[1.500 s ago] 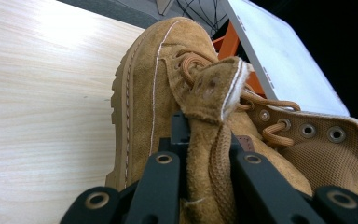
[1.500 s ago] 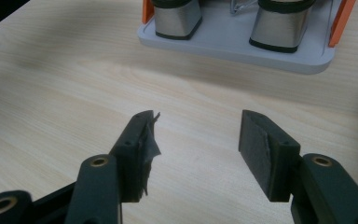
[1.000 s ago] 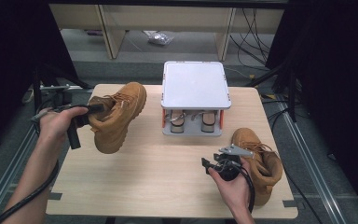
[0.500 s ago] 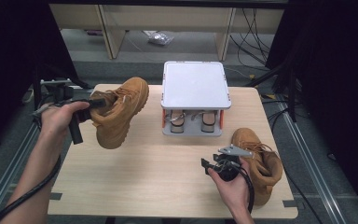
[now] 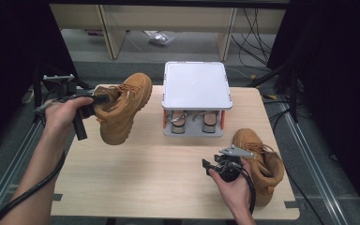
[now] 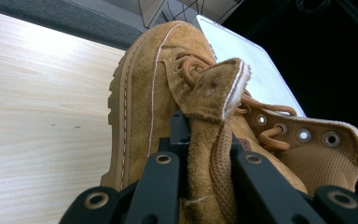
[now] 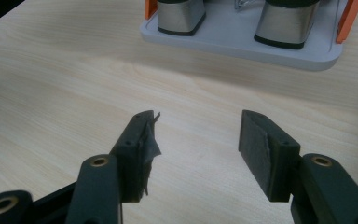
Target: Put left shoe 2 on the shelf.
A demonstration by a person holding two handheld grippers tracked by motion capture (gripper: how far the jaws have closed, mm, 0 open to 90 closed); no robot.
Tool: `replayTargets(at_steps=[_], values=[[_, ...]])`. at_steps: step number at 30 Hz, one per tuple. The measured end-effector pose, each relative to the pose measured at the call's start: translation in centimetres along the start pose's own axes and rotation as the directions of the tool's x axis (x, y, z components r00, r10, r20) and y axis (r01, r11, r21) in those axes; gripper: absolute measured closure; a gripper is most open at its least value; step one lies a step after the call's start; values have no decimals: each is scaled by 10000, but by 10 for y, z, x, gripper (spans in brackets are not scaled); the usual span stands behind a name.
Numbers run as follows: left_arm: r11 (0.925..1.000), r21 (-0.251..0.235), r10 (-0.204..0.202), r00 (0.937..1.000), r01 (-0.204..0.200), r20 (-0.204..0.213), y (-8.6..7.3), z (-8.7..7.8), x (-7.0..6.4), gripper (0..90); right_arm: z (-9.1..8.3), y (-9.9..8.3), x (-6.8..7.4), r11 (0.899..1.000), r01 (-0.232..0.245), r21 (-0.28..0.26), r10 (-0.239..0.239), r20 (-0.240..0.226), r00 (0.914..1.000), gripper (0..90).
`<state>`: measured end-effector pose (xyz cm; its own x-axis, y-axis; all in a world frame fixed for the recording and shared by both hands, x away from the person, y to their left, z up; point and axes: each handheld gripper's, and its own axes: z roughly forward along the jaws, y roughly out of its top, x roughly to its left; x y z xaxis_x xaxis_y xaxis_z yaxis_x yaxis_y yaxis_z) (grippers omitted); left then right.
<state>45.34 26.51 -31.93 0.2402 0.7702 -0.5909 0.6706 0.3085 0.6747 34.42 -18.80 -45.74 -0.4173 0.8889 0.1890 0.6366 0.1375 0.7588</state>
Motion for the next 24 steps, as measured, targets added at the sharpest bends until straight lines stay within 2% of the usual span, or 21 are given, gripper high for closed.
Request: replayTargets(at_steps=[2,3,4,7,8,9,11,13,15,16,17,18,20,21,22,23,24], values=[[10000,23,-15,10000,15,25,1,1,-1,830,0,0,2,9998,-178,45,178,-9,9998,468],[10000,22,-6,10000,6,16,1,2,-2,830,0,0,0,10000,71,-28,-71,29,10000,467],[10000,20,22,10000,-22,-2,1,2,-3,830,-1,-1,3,9995,-312,75,312,19,9995,467],[10000,27,6,10000,-6,-15,3,5,-5,829,-1,0,2,9998,-131,132,130,68,9999,467],[10000,61,10,10000,-10,-1,3,5,-5,829,2,-1,2,9998,-181,-29,180,-196,9996,468],[10000,64,13,10000,-13,19,4,5,-6,829,2,-1,2,9998,-178,-33,177,-205,9996,468],[10000,39,4,10000,-5,50,5,6,-7,829,2,-1,0,9999,110,-11,-110,-146,9998,467],[10000,30,-21,10000,21,95,7,6,-9,829,1,-2,4,9993,-310,221,311,-24,9995,468],[10000,25,-40,9999,39,142,9,6,-10,829,3,-2,1,9999,156,52,-156,21,9999,468],[10000,22,-40,9999,40,146,9,7,-10,829,4,-3,4,9998,-204,57,205,-105,9997,468],[10000,-3,-51,9999,51,157,10,7,-11,829,4,-2,1,9999,90,49,-89,-106,9999,468],[10000,-32,-55,9999,56,160,10,8,-12,828,3,-2,3,9997,-132,229,132,-30,9999,468],[10000,-33,-58,9998,59,191,11,9,-13,829,3,-3,4,9994,-210,265,210,-19,9998,468],[10000,-22,-62,9997,62,224,12,9,-13,829,3,-3,4,9994,-216,278,216,-16,9998,468],[9999,-45,-89,9997,90,245,12,10,-13,828,4,-3,1,9999,-2,107,3,-147,9999,468],[9999,-34,-143,9995,144,268,13,10,-14,828,3,-3,5,9990,-425,159,426,-90,9990,468],[9998,-63,-176,9994,178,290,13,11,-14,828,3,-2,1,9999,33,159,-33,-16,10000,468]])
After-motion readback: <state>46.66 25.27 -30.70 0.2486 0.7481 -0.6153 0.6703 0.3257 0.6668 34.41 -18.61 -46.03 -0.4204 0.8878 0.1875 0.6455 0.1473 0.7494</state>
